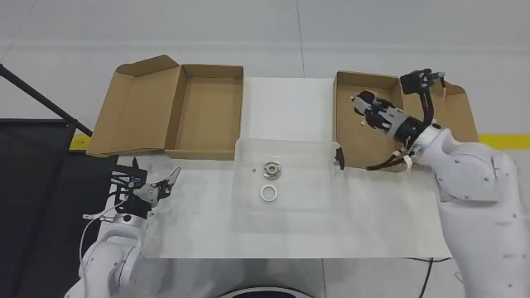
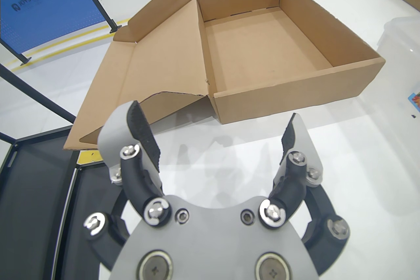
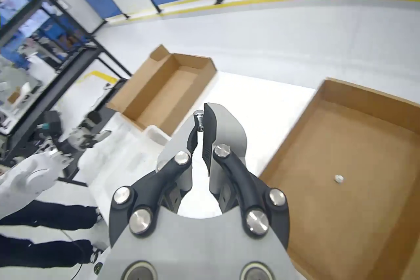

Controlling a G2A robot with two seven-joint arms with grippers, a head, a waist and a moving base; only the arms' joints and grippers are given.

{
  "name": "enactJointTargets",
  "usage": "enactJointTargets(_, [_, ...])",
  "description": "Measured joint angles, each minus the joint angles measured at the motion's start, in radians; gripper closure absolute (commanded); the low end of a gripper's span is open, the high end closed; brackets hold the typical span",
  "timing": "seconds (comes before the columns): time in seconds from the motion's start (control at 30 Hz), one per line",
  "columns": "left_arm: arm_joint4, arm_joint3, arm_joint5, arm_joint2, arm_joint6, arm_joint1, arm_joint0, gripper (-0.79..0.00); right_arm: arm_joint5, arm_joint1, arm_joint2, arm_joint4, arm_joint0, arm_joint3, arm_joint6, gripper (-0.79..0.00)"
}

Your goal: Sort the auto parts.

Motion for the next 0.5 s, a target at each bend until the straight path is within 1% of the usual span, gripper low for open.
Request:
enactJointTargets(0.03, [0.0,0.0,0.0,0.0,0.0,0.0,0.0,-0.785,0.046,0.0,-0.015,-0.043,0.017,0.019,0.019,0.0])
enactJointTargets(0.1, [0.0,0.0,0.0,0.0,0.0,0.0,0.0,-0.785,0.097,0.0,-0.042,-0.09,0.052,0.064,0.065,0.0])
enactJointTargets(0.2, [0.0,0.0,0.0,0.0,0.0,0.0,0.0,-0.785,0.186,-0.003,-0.104,-0.2,0.127,0.151,0.143,0.0])
enactJointTargets(0.33, [0.0,0.0,0.0,0.0,0.0,0.0,0.0,-0.785,0.227,-0.012,-0.189,-0.294,0.216,0.259,0.195,0.0])
enactJointTargets(0.5, [0.0,0.0,0.0,0.0,0.0,0.0,0.0,-0.785,0.286,-0.024,-0.271,-0.392,0.288,0.347,0.252,0.0])
